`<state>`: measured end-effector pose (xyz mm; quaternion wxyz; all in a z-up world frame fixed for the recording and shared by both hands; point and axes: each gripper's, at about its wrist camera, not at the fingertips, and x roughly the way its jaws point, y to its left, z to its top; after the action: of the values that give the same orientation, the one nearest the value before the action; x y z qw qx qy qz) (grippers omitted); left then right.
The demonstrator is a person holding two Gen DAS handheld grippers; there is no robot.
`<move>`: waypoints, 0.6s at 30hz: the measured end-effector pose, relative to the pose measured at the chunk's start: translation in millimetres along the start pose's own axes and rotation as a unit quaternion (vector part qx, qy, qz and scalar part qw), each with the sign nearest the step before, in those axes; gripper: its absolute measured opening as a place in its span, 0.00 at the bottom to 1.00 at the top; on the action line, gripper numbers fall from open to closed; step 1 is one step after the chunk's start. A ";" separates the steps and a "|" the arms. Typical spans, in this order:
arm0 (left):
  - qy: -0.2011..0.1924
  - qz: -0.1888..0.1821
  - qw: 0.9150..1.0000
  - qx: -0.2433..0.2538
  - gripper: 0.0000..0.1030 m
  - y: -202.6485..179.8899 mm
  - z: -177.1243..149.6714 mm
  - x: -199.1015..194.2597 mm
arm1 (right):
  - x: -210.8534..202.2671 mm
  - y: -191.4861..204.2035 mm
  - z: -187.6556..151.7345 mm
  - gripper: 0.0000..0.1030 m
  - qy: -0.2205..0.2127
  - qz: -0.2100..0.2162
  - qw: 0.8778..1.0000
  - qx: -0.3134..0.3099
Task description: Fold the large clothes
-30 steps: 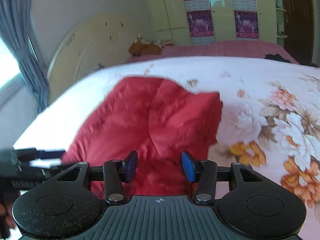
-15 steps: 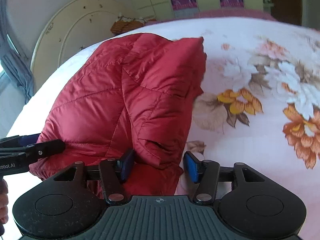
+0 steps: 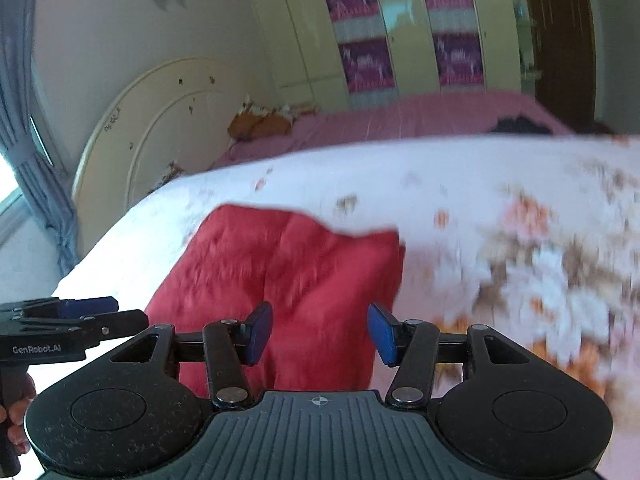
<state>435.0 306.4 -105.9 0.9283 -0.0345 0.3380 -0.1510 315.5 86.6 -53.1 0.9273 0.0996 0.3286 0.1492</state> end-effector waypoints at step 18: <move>0.051 0.013 0.998 -0.045 0.66 34.8 8.2 100.8 | 133.1 -20.5 -19.7 0.56 0.048 -0.096 0.994 0.034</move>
<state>522.4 308.6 -167.5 0.9091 -0.0645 0.3919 -0.1254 405.6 114.6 -151.2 0.9165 0.0919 0.3857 0.0532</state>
